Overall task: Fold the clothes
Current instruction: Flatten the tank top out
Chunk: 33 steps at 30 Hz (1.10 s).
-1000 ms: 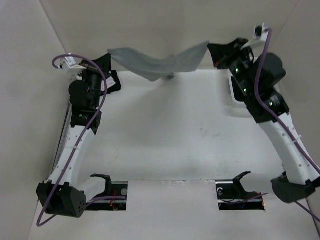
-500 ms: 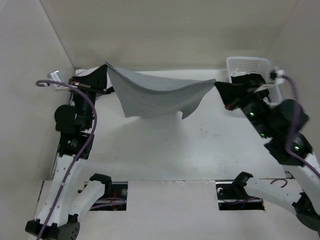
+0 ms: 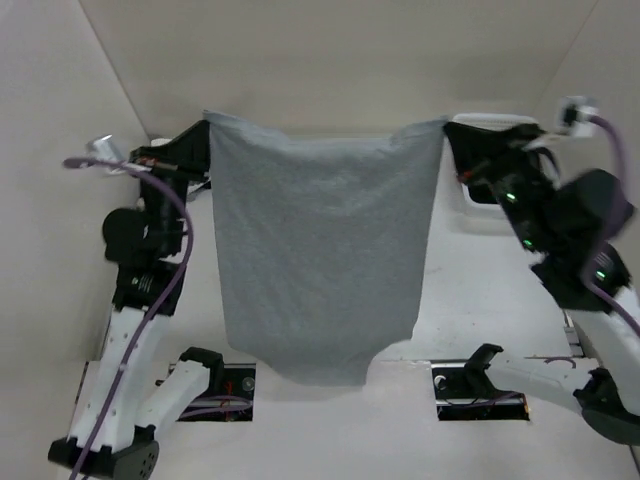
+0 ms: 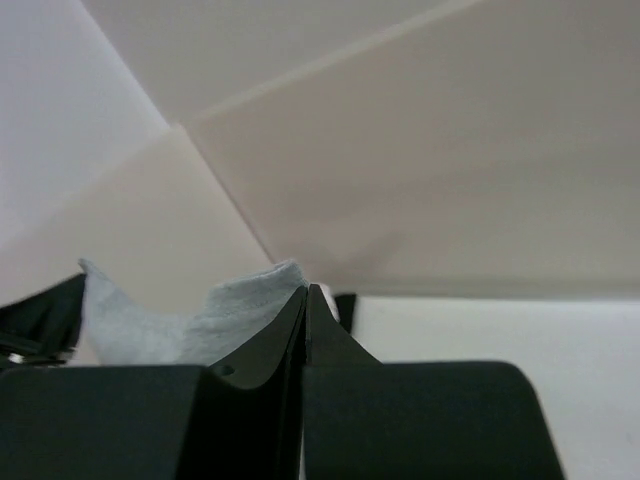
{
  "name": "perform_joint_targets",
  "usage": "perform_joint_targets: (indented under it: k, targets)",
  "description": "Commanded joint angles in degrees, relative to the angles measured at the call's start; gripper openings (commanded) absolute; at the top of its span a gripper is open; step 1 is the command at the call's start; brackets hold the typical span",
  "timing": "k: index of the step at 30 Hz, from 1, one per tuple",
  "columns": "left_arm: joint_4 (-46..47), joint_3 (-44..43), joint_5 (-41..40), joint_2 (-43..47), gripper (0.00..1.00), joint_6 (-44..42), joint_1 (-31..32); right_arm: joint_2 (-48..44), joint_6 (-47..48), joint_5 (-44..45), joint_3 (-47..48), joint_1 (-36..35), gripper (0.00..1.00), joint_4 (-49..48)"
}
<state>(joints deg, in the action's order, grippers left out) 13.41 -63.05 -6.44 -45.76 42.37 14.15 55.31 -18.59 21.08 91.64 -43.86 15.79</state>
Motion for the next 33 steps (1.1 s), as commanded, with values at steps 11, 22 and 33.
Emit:
perform_joint_targets:
  k: [11,22,33]
  targets:
    - [0.66,-20.86,1.07,-31.14,0.02,0.62,-5.23,35.29,-9.19,-21.08,24.34,21.22,0.0,1.69]
    - [-0.14,-24.76,1.07,-27.99,0.02,-4.05,-6.9,39.8,-6.55,-20.82,44.96,20.96,0.0,11.54]
    - [5.83,7.71,-3.04,-12.02,0.02,-1.33,-0.68,12.76,-7.16,-14.23,-9.73,17.46,0.0,-1.27]
